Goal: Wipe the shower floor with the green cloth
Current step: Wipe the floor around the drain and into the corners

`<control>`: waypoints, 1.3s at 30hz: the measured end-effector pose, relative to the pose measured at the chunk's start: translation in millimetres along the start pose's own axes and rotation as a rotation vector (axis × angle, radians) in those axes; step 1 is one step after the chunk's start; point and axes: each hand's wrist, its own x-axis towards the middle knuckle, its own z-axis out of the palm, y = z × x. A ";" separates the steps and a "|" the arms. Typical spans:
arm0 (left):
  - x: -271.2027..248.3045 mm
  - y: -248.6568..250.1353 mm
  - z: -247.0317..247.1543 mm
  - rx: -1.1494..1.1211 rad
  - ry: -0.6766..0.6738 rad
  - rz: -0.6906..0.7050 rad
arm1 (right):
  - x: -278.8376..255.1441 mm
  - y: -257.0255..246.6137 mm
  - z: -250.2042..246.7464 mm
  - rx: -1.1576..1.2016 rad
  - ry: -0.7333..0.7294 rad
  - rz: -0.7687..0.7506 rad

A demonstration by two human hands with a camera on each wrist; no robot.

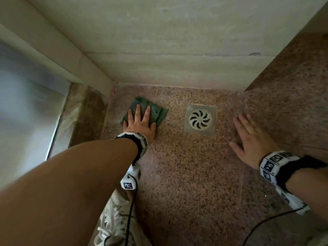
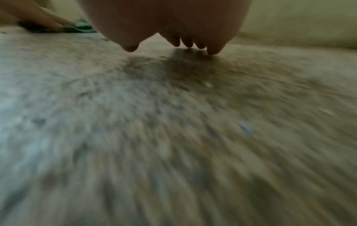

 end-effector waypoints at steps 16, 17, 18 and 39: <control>59.3 -52.0 -30.5 -0.042 0.085 0.002 | 23.2 -85.3 3.8 0.022 -0.035 -0.074; 62.3 -46.1 -32.4 -0.033 0.095 0.014 | 23.0 -85.1 3.9 0.031 -0.030 -0.078; 63.8 -38.0 -33.6 -0.018 0.103 0.043 | 22.3 -84.9 3.6 0.039 -0.029 -0.084; 24.7 38.1 -9.4 0.332 0.121 0.532 | 12.0 -13.9 -13.3 0.104 -0.022 0.107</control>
